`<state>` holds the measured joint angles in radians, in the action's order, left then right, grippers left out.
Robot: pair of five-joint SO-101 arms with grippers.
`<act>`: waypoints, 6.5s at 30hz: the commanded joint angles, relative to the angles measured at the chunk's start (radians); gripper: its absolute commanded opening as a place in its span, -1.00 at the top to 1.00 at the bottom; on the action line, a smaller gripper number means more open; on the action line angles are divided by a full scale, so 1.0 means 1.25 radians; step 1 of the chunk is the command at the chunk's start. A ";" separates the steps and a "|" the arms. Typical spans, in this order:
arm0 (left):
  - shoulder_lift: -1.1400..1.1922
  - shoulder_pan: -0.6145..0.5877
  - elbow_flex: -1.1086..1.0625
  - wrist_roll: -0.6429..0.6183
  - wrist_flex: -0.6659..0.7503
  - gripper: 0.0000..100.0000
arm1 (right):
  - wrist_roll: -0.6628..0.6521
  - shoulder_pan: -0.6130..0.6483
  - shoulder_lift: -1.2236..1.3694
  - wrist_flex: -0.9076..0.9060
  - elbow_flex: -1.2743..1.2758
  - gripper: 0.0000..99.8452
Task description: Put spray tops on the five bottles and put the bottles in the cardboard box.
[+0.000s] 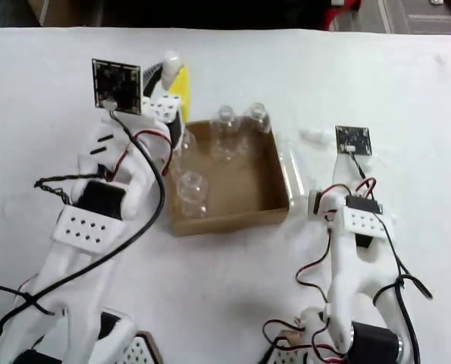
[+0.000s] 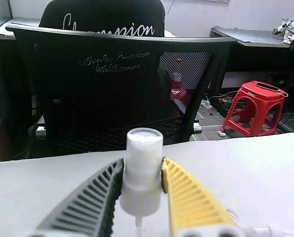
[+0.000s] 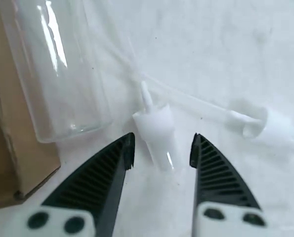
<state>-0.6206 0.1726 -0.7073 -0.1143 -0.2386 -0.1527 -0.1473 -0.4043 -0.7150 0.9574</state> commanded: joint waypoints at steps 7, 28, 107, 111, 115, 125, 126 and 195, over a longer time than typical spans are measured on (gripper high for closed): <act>-0.041 0.012 0.091 0.006 -0.011 0.96 | -0.002 -0.004 -0.002 -0.002 -0.033 0.67; -0.041 0.010 0.263 0.006 -0.066 0.96 | -0.002 -0.004 -0.001 -0.002 -0.032 0.67; -0.365 0.010 -0.188 0.058 0.149 0.96 | -0.004 0.021 -0.002 0.028 -0.017 0.67; -0.307 0.020 -0.184 0.058 0.152 0.96 | -0.004 0.021 -0.002 0.028 -0.017 0.67; -0.239 0.014 -0.188 0.002 0.233 0.96 | -0.004 0.018 -0.002 0.028 -0.017 0.67; -0.202 0.013 -0.223 -0.015 0.280 0.96 | -0.009 0.021 -0.007 0.028 -0.017 0.67; -0.202 0.012 -0.226 -0.015 0.280 0.96 | -0.020 0.021 -0.007 0.028 -0.017 0.67; 0.069 0.037 -0.392 0.044 0.616 0.96 | -0.031 0.021 -0.001 0.021 -0.012 0.67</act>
<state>-0.6099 0.2325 -1.2474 -0.0698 0.3782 -0.1803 -0.1197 -0.4012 -0.6966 0.9574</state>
